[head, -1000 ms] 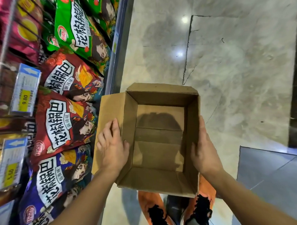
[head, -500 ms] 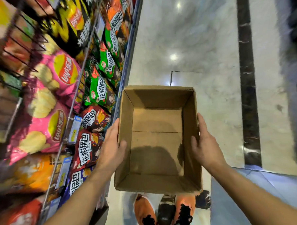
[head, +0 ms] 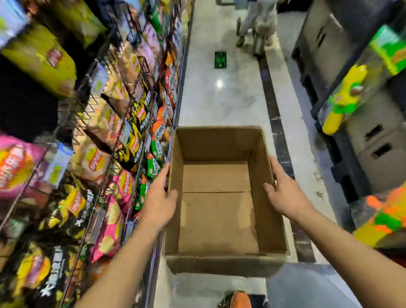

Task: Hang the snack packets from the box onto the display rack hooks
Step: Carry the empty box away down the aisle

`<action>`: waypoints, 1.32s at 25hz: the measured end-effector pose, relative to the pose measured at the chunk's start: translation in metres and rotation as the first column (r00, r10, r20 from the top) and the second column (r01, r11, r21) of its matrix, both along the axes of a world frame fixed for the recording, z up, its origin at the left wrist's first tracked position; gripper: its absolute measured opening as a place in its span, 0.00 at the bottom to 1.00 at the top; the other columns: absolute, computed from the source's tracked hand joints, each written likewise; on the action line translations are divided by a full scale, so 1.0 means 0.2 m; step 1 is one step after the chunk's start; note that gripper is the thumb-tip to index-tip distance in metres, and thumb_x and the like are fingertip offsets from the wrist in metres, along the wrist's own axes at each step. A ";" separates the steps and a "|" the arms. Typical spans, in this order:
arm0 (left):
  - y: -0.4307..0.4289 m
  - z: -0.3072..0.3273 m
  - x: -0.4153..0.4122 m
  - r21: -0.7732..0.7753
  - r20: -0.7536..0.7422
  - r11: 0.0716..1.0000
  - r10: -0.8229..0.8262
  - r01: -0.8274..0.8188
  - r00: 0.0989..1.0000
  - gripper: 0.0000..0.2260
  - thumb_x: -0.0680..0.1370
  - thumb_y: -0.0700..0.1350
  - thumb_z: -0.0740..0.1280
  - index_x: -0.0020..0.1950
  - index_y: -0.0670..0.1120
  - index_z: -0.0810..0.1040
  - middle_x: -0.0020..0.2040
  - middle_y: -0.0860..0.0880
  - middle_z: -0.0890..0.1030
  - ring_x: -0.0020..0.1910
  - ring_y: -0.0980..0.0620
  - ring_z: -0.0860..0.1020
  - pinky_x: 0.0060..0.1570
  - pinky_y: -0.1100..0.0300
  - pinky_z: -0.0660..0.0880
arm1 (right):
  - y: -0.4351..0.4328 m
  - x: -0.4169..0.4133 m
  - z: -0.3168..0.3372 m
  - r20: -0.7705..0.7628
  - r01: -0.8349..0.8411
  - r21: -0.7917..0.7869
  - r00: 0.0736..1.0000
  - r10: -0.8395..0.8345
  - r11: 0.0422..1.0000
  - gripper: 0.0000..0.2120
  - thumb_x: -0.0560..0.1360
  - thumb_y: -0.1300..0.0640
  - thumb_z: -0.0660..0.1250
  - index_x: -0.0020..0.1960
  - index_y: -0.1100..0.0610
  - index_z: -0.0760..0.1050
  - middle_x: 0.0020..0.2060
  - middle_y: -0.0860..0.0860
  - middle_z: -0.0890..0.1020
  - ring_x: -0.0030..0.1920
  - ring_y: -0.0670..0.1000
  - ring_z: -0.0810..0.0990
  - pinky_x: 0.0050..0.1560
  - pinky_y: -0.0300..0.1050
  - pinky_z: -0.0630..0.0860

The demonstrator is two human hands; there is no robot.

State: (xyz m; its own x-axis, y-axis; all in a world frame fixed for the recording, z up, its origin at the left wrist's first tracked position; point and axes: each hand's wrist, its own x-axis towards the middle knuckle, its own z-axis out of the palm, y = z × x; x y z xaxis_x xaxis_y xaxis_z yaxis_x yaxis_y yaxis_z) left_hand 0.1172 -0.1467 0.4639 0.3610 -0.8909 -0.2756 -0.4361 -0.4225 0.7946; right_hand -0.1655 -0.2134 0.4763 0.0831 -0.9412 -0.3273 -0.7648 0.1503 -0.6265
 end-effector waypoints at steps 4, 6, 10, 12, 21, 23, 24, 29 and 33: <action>-0.11 0.49 -0.08 -0.059 0.095 0.997 -0.052 0.058 0.994 0.33 0.81 0.35 0.63 0.83 0.55 0.62 0.76 0.48 0.74 0.72 0.44 0.74 0.69 0.54 0.71 | -0.05 -0.07 0.45 0.033 0.030 -0.086 0.999 -0.027 0.996 0.36 0.82 0.61 0.60 0.80 0.37 0.46 0.55 0.52 0.79 0.40 0.51 0.77 0.43 0.46 0.74; -0.17 0.71 -0.10 -0.087 0.140 0.993 -0.073 0.086 0.987 0.33 0.80 0.36 0.63 0.83 0.56 0.62 0.77 0.49 0.74 0.73 0.46 0.74 0.72 0.53 0.70 | -0.08 -0.10 0.65 0.036 0.041 -0.134 0.999 -0.036 0.990 0.36 0.81 0.61 0.61 0.80 0.39 0.48 0.55 0.52 0.80 0.43 0.55 0.78 0.45 0.48 0.76; -0.24 1.10 -0.18 -0.162 0.138 0.984 -0.053 0.076 0.989 0.31 0.80 0.34 0.62 0.82 0.51 0.65 0.76 0.49 0.74 0.73 0.47 0.73 0.69 0.60 0.68 | -0.15 -0.13 0.98 0.053 0.089 -0.201 0.995 -0.080 0.976 0.31 0.80 0.59 0.64 0.79 0.43 0.57 0.63 0.53 0.80 0.59 0.61 0.80 0.58 0.52 0.77; -0.26 1.30 -0.22 -0.217 0.134 0.974 -0.038 0.066 0.990 0.30 0.80 0.34 0.61 0.82 0.51 0.66 0.74 0.49 0.76 0.70 0.48 0.76 0.65 0.61 0.70 | -0.17 -0.15 1.17 0.116 0.121 -0.229 0.989 -0.097 0.966 0.27 0.80 0.59 0.65 0.76 0.45 0.63 0.60 0.52 0.81 0.56 0.60 0.81 0.57 0.51 0.78; -0.40 1.69 -0.29 -0.244 0.053 0.970 0.037 -0.023 0.998 0.27 0.80 0.36 0.59 0.75 0.61 0.72 0.57 0.52 0.83 0.56 0.43 0.82 0.59 0.45 0.81 | -0.32 -0.19 1.54 0.145 0.056 -0.273 0.989 -0.017 0.960 0.23 0.80 0.59 0.58 0.73 0.43 0.66 0.58 0.50 0.80 0.55 0.56 0.80 0.58 0.57 0.80; -0.43 1.73 -0.29 -0.240 0.049 0.971 0.033 -0.021 0.998 0.26 0.80 0.35 0.59 0.72 0.60 0.74 0.49 0.59 0.81 0.51 0.44 0.83 0.56 0.44 0.81 | -0.37 -0.18 1.58 0.135 0.033 -0.269 0.991 0.004 0.963 0.23 0.81 0.58 0.58 0.74 0.43 0.64 0.60 0.51 0.80 0.55 0.56 0.80 0.58 0.57 0.80; -0.45 1.75 -0.29 -0.237 0.043 0.971 0.035 -0.024 0.998 0.26 0.80 0.35 0.59 0.72 0.60 0.74 0.47 0.62 0.79 0.50 0.44 0.83 0.56 0.44 0.82 | -0.40 -0.17 1.59 0.128 0.028 -0.264 0.992 0.006 0.964 0.24 0.82 0.57 0.58 0.75 0.43 0.63 0.61 0.51 0.80 0.55 0.56 0.80 0.58 0.56 0.80; -0.59 1.79 -0.28 -0.224 0.019 0.973 0.055 -0.049 0.998 0.27 0.81 0.36 0.59 0.74 0.61 0.72 0.47 0.64 0.77 0.50 0.47 0.82 0.55 0.43 0.82 | -0.56 -0.15 1.61 0.110 0.035 -0.247 0.994 -0.008 0.968 0.24 0.82 0.59 0.58 0.75 0.43 0.64 0.55 0.48 0.80 0.51 0.53 0.81 0.53 0.51 0.81; -0.81 1.78 -0.26 -0.233 0.011 0.973 0.000 0.002 1.000 0.28 0.81 0.35 0.59 0.77 0.59 0.71 0.59 0.53 0.81 0.51 0.46 0.82 0.52 0.50 0.81 | -0.72 -0.16 1.59 0.102 0.094 -0.215 0.992 -0.074 0.972 0.26 0.80 0.60 0.58 0.74 0.42 0.64 0.52 0.48 0.81 0.48 0.51 0.81 0.50 0.51 0.82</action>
